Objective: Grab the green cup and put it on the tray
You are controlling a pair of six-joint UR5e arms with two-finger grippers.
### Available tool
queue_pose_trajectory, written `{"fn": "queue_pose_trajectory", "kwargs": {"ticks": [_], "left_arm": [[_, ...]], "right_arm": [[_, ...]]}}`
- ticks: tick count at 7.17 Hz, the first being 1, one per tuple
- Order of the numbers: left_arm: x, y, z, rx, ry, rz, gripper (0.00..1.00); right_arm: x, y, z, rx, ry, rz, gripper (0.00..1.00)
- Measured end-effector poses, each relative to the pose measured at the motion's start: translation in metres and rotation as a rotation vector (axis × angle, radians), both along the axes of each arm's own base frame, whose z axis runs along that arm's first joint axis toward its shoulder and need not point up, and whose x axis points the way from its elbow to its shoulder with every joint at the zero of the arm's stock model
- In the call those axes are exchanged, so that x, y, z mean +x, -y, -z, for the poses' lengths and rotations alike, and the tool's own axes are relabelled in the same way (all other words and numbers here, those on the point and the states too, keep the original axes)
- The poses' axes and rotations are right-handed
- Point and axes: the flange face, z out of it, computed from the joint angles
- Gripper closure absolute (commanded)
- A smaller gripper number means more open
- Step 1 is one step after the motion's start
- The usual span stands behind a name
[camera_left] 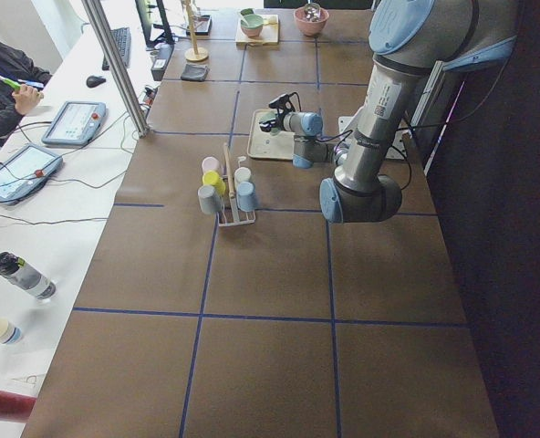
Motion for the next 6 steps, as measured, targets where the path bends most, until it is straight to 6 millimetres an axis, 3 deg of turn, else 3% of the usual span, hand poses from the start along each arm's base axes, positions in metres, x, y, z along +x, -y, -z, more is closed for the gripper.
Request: {"fn": "queue_pose_trajectory", "kwargs": {"ticks": [6], "left_arm": [[-0.0001,-0.0001,-0.0045,0.005,0.012,0.001,0.19]], "right_arm": [[0.0000,0.0014,0.0009,0.002,0.000,0.000,0.00]]}}
